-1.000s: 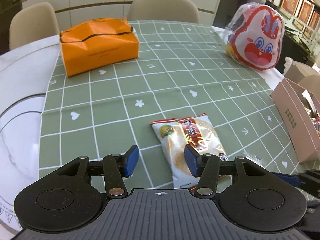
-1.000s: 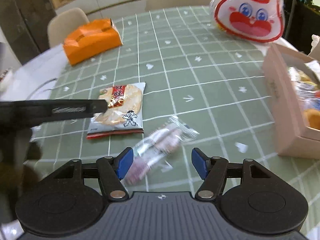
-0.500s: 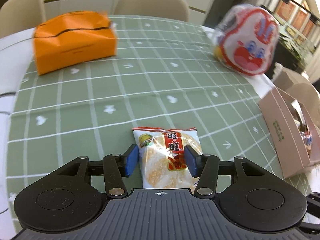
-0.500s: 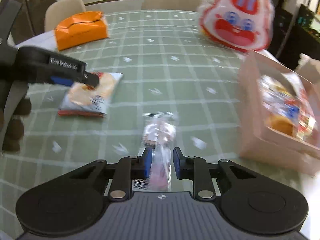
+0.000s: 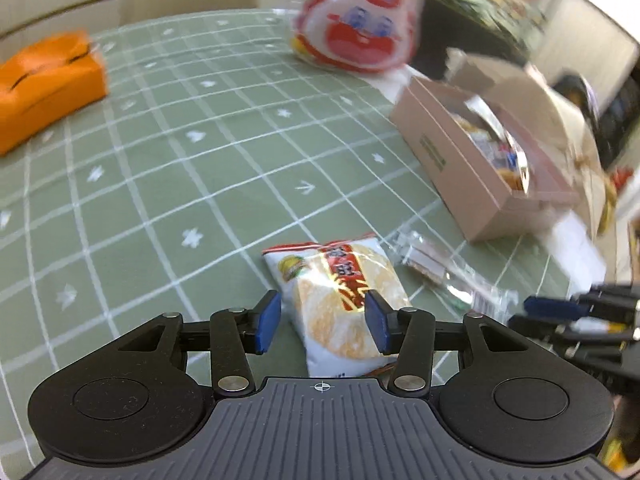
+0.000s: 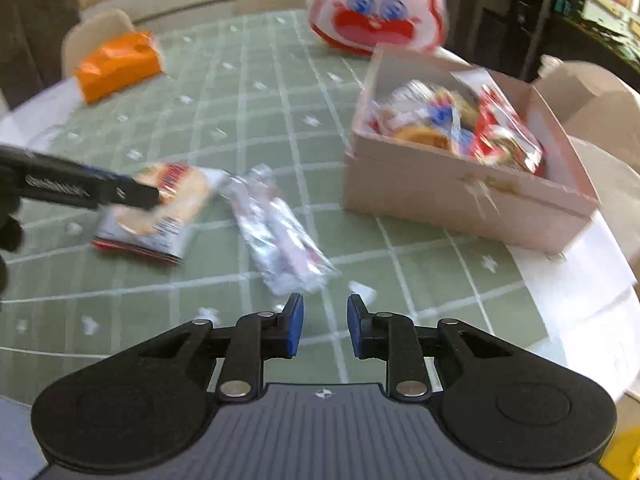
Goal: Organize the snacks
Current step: 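Lift the rice cracker pack with the left gripper while the right reaches the clear stick pack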
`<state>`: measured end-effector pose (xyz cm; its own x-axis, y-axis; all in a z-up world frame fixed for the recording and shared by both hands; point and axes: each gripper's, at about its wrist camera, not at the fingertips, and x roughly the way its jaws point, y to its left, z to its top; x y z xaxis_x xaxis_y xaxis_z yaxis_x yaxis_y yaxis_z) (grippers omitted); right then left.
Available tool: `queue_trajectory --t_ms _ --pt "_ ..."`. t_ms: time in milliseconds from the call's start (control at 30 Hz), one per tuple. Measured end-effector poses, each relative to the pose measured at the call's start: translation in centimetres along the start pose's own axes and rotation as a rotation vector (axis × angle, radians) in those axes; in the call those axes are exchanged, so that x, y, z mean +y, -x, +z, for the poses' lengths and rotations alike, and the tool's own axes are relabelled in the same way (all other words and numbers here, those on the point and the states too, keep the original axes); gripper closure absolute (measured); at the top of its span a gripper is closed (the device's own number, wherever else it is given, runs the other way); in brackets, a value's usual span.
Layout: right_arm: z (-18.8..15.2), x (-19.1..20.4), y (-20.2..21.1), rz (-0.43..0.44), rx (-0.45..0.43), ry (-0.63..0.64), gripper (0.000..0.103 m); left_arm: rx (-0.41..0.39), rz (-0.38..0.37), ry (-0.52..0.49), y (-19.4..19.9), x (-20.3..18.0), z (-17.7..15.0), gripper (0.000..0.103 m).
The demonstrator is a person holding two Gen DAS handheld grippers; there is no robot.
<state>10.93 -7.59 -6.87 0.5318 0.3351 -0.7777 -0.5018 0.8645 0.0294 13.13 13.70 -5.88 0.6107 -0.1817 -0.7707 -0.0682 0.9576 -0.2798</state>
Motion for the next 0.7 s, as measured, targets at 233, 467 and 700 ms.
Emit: queue_trajectory --t_ms 233,467,700 --pt "3.0 4.0 -1.5 0.074 -0.065 0.045 0.075 0.007 -0.043 0.152 -0.6 1.6 0.3 0.052" --pt "3.0 5.4 -3.7 0.104 -0.033 0.082 0.075 -0.004 -0.083 0.198 -2.1 1.1 0.8 0.044" --pt "2.6 4.5 -3.4 0.119 -0.06 0.076 0.075 0.001 -0.155 0.226 0.0 0.4 1.4 0.041"
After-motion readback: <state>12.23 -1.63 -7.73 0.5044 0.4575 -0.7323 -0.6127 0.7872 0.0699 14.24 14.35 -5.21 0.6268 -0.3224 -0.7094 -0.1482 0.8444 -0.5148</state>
